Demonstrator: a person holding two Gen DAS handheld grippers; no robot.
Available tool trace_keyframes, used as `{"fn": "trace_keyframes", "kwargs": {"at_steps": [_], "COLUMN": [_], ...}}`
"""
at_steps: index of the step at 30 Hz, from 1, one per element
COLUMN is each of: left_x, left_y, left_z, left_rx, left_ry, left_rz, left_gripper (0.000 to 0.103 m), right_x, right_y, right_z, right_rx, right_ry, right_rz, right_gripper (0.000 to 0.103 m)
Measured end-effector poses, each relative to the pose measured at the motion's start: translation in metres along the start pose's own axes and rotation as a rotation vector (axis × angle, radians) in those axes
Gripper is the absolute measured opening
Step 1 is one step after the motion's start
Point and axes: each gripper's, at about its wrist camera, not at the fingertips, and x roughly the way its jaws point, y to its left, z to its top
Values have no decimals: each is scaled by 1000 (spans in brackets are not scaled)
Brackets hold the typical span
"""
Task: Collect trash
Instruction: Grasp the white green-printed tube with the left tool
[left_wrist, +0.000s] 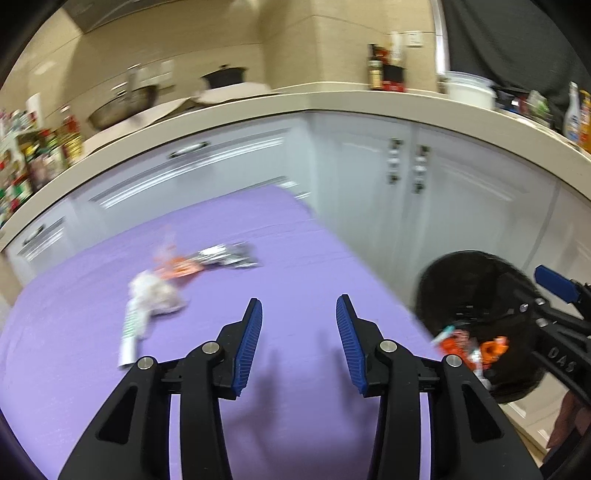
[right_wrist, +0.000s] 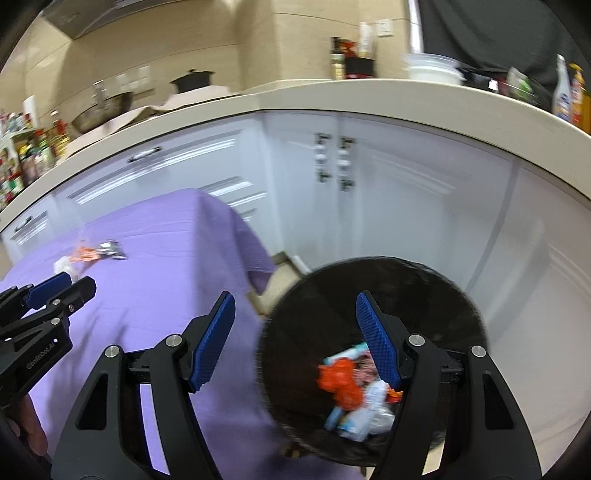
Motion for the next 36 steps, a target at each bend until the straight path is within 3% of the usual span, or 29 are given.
{"fn": "trace_keyframes", "kwargs": {"at_steps": [11,21,23,28,36], "left_x": [4,28,31,37,28], "left_y": [95,121,124,131,149], "left_z": [-20,-27,-29,-29,-32], "left_rx": [-125,-149,-157,-165,-182], "left_ry": [74,167,178,209,192], "left_rz": [165,172,166,132,132], "left_gripper": [43,45,41,15,10], "right_x": [12,22,24,30,36], "right_y": [94,132,135,142,163], "right_z": [6,6,7,9,11], "right_rx": [-114,-164,-169,-180,-207], "right_ry": [23,55,60,71,78], "right_rz": [155,210,212,222,249], "right_gripper": [66,66,66,66,66]}}
